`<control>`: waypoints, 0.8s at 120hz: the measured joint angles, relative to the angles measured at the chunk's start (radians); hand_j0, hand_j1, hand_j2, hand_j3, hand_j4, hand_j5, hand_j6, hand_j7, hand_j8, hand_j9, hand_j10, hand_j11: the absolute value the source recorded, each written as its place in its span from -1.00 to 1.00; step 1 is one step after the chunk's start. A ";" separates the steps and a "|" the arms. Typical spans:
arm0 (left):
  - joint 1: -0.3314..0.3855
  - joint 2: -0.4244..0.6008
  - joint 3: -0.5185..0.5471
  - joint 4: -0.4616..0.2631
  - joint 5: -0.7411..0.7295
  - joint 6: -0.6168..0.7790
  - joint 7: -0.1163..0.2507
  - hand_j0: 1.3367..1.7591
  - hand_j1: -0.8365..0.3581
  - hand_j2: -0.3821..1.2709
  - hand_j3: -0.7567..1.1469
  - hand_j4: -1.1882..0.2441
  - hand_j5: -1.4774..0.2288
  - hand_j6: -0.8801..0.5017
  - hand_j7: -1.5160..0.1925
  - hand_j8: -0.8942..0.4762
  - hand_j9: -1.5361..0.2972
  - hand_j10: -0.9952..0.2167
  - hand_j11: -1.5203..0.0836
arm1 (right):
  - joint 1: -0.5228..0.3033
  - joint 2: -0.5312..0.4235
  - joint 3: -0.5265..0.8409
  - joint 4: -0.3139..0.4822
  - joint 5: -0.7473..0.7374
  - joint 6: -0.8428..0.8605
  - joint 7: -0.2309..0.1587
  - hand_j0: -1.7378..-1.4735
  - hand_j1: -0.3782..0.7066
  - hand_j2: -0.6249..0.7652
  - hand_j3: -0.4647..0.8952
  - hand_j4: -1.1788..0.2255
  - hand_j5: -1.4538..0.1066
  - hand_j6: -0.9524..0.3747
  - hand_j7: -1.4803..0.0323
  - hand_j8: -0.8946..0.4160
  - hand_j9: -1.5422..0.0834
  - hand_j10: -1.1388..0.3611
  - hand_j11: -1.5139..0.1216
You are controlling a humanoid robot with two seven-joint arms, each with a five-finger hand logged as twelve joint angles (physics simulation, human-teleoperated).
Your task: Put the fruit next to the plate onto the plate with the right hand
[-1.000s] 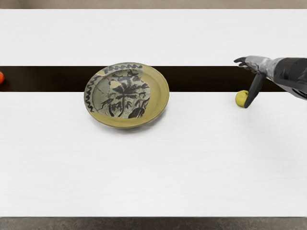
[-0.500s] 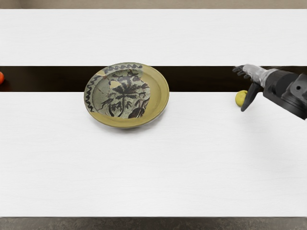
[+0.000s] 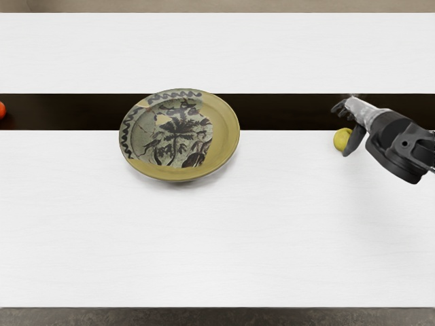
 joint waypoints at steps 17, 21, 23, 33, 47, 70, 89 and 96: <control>0.001 0.000 0.000 0.000 0.000 0.000 0.000 0.52 0.52 -0.48 -0.21 0.33 0.38 -0.06 0.42 -0.04 0.34 0.26 0.52 | -0.001 0.030 -0.018 -0.040 0.000 -0.009 0.000 -0.40 -0.32 -0.18 -0.32 0.27 0.39 0.00 0.47 -0.08 0.44 0.14 0.40; 0.001 0.000 0.000 0.000 0.000 0.000 0.000 0.52 0.52 -0.48 -0.21 0.33 0.38 -0.06 0.42 -0.04 0.34 0.26 0.52 | -0.001 0.038 -0.019 -0.051 0.000 -0.009 0.000 -0.40 -0.32 -0.18 -0.32 0.27 0.39 0.00 0.47 -0.08 0.44 0.13 0.40; 0.001 0.000 0.000 0.000 0.000 0.000 0.000 0.52 0.52 -0.48 -0.21 0.33 0.38 -0.06 0.42 -0.04 0.34 0.26 0.52 | -0.001 0.042 -0.020 -0.056 0.000 -0.010 0.000 -0.40 -0.32 -0.18 -0.32 0.27 0.39 0.00 0.47 -0.08 0.44 0.13 0.40; 0.001 0.000 0.000 0.000 0.000 0.000 0.000 0.52 0.52 -0.48 -0.21 0.33 0.38 -0.06 0.42 -0.04 0.35 0.26 0.52 | 0.000 0.054 -0.029 -0.075 0.000 -0.011 0.000 -0.40 -0.31 -0.18 -0.32 0.26 0.38 -0.01 0.46 -0.08 0.44 0.13 0.39; 0.001 0.000 0.000 0.000 0.000 0.000 0.000 0.52 0.52 -0.48 -0.21 0.33 0.38 -0.06 0.42 -0.04 0.34 0.26 0.52 | 0.000 0.065 -0.037 -0.100 0.001 -0.011 0.000 -0.40 -0.31 -0.18 -0.32 0.26 0.38 -0.01 0.46 -0.08 0.43 0.13 0.39; 0.001 0.000 0.000 0.000 0.000 0.000 0.000 0.52 0.52 -0.48 -0.21 0.33 0.38 -0.06 0.42 -0.04 0.35 0.26 0.52 | -0.006 0.080 -0.041 -0.138 0.002 -0.010 0.000 -0.40 -0.31 -0.18 -0.32 0.26 0.38 -0.01 0.46 -0.08 0.43 0.13 0.39; 0.001 0.000 0.000 0.000 0.000 0.000 0.000 0.52 0.52 -0.48 -0.21 0.33 0.38 -0.06 0.42 -0.04 0.34 0.26 0.52 | -0.011 0.115 -0.042 -0.191 0.002 -0.006 0.000 -0.40 -0.31 -0.18 -0.32 0.26 0.38 -0.01 0.46 -0.09 0.43 0.13 0.39; 0.001 0.000 0.000 0.000 0.000 0.000 0.000 0.52 0.52 -0.48 -0.21 0.33 0.38 -0.06 0.42 -0.04 0.34 0.26 0.52 | -0.011 0.125 -0.041 -0.208 0.003 -0.003 0.000 -0.40 -0.31 -0.18 -0.32 0.26 0.38 -0.01 0.46 -0.09 0.43 0.13 0.39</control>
